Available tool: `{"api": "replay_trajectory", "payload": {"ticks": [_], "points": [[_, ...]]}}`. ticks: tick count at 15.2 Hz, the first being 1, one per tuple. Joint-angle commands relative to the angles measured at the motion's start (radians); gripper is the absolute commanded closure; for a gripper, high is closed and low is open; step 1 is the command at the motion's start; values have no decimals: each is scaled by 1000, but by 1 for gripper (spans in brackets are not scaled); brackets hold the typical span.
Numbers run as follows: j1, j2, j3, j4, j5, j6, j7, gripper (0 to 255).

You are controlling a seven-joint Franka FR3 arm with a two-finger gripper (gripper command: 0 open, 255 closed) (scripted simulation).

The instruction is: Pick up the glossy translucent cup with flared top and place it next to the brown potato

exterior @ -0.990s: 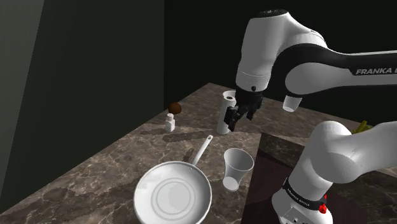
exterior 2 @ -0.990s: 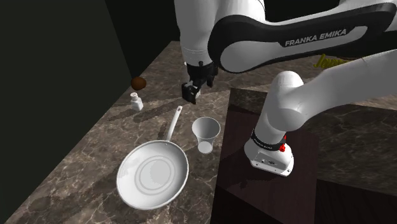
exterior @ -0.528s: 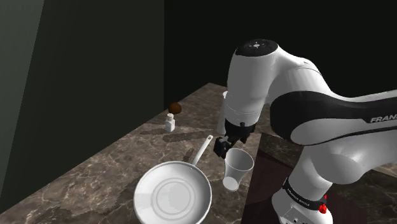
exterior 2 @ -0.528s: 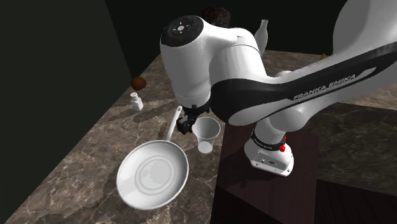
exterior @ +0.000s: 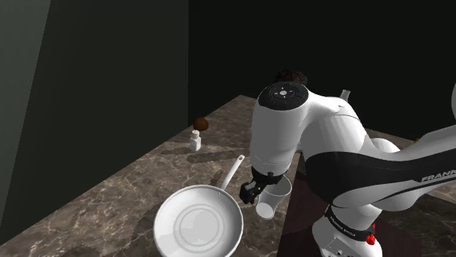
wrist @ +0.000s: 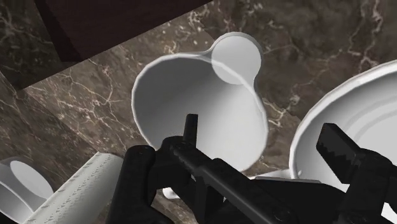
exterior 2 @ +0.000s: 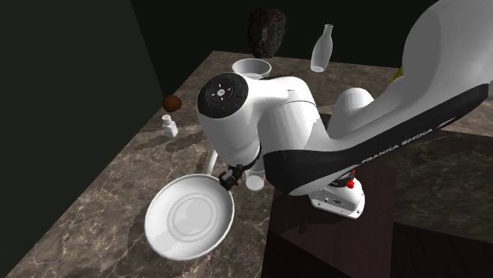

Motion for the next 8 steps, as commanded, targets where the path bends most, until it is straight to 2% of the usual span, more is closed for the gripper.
{"api": "replay_trajectory", "payload": {"ticks": [1,8], "points": [[-8,15,10,-21,0,37,2,0],[-11,23,17,-38,2,62,3,0]]}}
